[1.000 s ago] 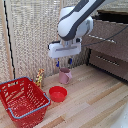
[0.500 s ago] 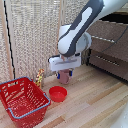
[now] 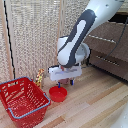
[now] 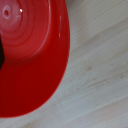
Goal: Transport the gripper mindfully toward the orange-red bowl and clasp it to elevate with ease. Ensure your robot's arm aligns efficiently with the top drawer's opening. Carefully slide the orange-red bowl into the designated spot with precision. After confirmation, withdraw the gripper gently. Close the drawer smoothly by transitioning the gripper to its handle.
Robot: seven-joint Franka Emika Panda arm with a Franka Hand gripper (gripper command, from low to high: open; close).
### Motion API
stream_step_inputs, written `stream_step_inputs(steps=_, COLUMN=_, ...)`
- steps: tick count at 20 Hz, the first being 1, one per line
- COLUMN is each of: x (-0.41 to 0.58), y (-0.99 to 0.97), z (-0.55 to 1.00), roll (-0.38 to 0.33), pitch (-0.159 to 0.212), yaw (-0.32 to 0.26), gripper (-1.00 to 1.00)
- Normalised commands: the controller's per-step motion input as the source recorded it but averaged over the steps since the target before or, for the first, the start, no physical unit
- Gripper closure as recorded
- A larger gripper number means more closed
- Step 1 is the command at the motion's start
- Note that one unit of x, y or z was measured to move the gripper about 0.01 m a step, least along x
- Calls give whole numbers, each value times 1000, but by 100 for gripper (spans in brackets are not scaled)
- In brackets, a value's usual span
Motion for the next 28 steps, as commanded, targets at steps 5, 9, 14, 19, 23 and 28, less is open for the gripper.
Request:
stream_step_inputs(steps=5, x=-162, y=132, z=-440, roll=-139, pitch=-116, yaw=58, gripper=-100)
stream_step_inputs(steps=9, x=-173, y=34, z=-330, roll=-90, pitch=-137, yaw=74, gripper=-100)
stream_step_inputs(steps=14, x=-39, y=25, z=-110, roll=-34, pitch=-56, yaw=49, gripper=100)
stream_step_inputs(steps=19, x=0, y=32, z=-5, roll=-3, pitch=9, yaw=4, gripper=100)
stream_step_inputs(steps=23, x=0, y=29, z=0, roll=-5, pitch=0, yaw=0, gripper=100)
stream_step_inputs(steps=28, x=0, y=13, z=0, roll=-1, pitch=0, yaw=0, gripper=100)
